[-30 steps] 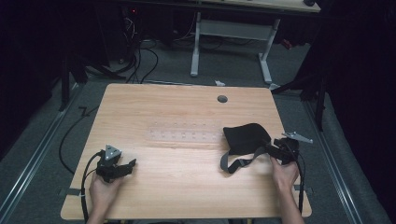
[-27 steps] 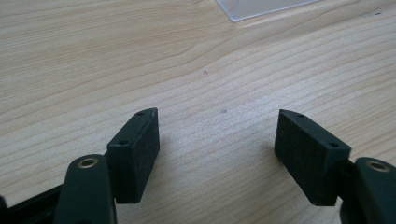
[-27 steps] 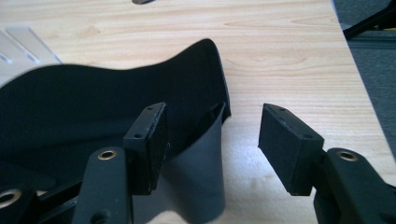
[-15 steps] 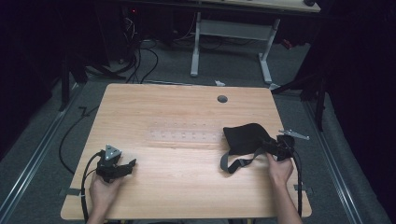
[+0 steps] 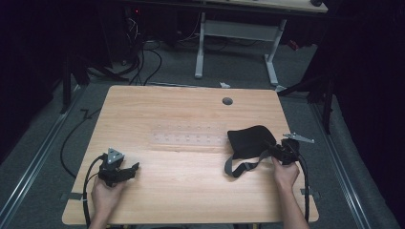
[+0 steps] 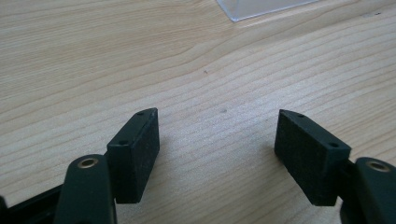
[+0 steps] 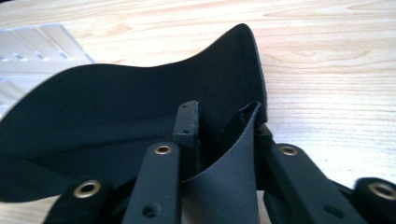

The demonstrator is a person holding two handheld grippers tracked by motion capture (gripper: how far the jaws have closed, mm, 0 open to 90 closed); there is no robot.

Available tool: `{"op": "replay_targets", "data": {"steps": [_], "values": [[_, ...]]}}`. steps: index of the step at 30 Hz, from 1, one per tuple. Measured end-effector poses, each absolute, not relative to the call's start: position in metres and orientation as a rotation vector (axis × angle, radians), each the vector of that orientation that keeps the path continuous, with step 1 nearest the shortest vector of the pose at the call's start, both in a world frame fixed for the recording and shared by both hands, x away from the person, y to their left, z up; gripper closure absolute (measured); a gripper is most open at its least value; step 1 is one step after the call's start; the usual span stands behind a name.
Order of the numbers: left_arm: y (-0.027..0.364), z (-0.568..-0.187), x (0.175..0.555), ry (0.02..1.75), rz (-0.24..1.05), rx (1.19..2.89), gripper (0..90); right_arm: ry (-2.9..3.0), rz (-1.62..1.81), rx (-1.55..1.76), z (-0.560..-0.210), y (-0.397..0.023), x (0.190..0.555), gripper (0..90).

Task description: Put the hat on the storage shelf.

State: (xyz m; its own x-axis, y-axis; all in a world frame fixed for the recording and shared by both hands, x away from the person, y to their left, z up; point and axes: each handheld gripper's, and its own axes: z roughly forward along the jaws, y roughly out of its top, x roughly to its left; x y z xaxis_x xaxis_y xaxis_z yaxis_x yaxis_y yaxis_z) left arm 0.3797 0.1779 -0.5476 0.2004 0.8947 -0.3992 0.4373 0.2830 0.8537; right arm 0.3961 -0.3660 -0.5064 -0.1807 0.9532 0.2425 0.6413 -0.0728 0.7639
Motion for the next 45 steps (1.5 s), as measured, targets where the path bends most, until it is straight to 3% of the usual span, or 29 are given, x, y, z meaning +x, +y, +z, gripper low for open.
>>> {"op": "replay_targets", "data": {"steps": [12,45], "values": [[0.178,-0.548,0.38,1.418,0.508,1.331,31.4,1.867,1.23,1.659,-0.502,-0.37,0.387,83.8],[0.178,-0.547,0.38,1.413,0.501,1.333,32.8,1.866,1.248,1.563,-0.463,-0.368,0.318,85.2]]}}
